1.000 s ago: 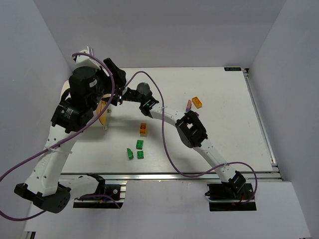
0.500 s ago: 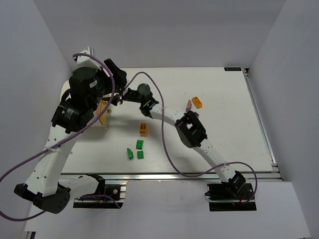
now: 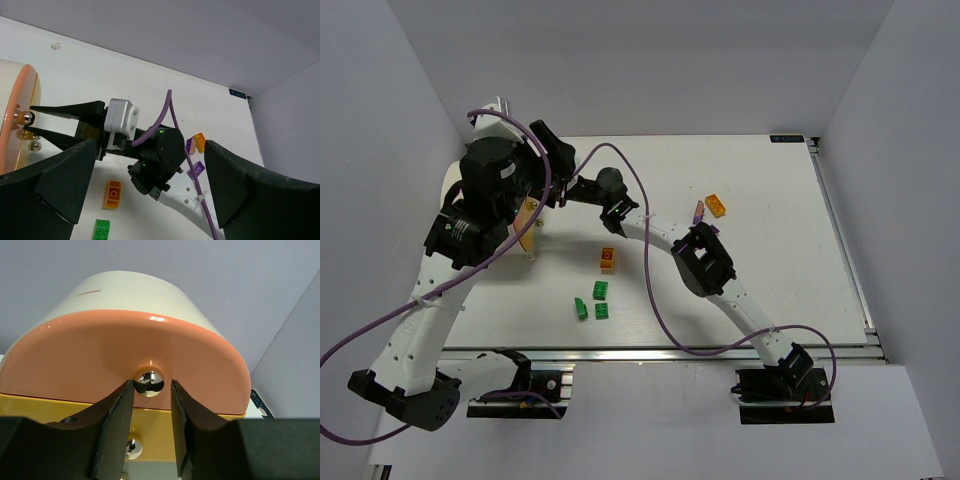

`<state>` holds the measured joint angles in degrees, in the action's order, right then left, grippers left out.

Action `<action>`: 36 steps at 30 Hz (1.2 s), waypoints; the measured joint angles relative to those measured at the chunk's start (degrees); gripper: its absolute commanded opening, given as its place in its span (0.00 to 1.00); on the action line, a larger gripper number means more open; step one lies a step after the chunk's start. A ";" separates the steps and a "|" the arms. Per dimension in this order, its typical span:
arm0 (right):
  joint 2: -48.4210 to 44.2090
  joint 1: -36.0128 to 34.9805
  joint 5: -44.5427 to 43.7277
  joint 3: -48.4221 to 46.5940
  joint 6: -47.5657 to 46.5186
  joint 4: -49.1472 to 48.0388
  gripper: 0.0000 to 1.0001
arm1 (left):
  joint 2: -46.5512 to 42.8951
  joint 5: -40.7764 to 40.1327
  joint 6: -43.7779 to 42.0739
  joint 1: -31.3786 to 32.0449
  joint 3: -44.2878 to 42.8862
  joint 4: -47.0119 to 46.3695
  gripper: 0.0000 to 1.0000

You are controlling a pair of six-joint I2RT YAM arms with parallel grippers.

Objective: Sort the legos into containers by color

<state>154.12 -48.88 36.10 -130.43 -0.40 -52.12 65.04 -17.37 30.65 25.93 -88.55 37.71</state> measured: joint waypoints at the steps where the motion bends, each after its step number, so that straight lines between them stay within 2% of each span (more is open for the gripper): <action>1: 0.00 0.00 0.07 0.00 0.00 -0.02 0.40 | 0.00 0.02 0.04 0.00 0.02 -0.02 0.98; 6: 0.00 -0.04 0.66 0.00 0.02 -0.59 0.32 | -0.02 0.07 0.33 0.00 0.13 -0.04 0.98; 13: -0.13 -0.09 0.63 0.81 0.11 -1.64 0.28 | -0.52 0.07 0.66 0.00 1.62 -0.48 0.98; 27: -12.57 2.75 0.74 23.98 0.09 -11.10 0.26 | -2.40 0.48 1.53 0.00 3.80 -0.98 0.98; 36: -17.07 4.22 1.88 31.91 0.04 -14.05 0.31 | -3.61 0.50 2.62 0.00 4.87 -0.94 0.91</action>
<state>137.05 -44.66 37.98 -98.52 -0.36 -66.17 61.43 -16.86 33.28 25.93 -83.68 36.77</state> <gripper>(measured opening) 0.310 0.925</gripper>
